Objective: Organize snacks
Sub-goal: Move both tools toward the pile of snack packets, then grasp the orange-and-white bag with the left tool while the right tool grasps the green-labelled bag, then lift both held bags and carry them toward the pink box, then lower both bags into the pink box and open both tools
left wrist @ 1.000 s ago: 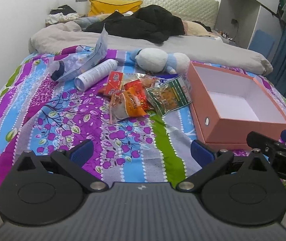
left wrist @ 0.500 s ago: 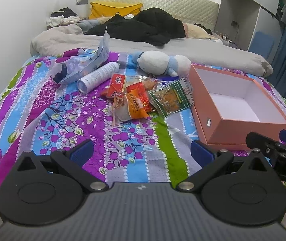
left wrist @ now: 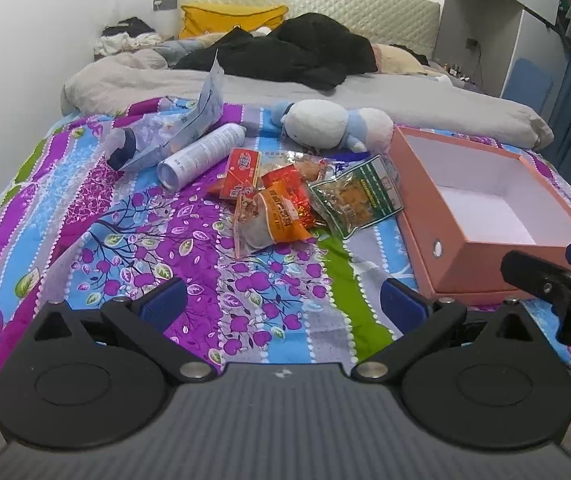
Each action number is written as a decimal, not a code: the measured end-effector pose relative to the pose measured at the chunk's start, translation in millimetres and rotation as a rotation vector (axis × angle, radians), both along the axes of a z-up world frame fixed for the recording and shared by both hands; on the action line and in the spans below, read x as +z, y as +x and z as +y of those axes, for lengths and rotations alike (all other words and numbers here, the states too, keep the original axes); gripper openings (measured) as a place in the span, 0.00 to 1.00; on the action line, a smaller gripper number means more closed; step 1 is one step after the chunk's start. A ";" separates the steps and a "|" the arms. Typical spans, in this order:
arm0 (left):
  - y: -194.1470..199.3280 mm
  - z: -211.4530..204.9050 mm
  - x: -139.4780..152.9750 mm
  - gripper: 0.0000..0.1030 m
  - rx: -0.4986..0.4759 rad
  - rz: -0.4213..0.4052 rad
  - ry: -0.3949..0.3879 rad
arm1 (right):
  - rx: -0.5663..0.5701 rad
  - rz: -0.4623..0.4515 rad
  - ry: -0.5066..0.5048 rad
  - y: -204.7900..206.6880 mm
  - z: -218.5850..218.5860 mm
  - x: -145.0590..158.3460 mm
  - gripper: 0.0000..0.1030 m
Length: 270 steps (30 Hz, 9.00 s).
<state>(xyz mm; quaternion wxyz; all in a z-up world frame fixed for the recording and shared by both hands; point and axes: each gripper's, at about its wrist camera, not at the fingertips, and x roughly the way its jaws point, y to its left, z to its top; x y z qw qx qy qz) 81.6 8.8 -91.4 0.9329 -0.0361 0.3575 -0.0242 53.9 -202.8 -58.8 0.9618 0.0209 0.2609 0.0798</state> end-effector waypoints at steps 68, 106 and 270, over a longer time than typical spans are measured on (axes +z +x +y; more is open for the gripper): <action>240.1 55.0 -147.0 0.97 0.023 0.187 -0.274 | 0.150 0.093 -0.376 210.2 104.1 -160.1 0.35; 110.7 70.4 -106.6 0.77 0.022 0.192 -0.208 | 0.257 0.076 -0.425 70.1 102.2 -115.4 0.15; 277.4 -226.6 -14.3 0.72 -0.420 0.302 -0.023 | -0.342 0.297 0.015 158.1 -183.7 -22.5 0.63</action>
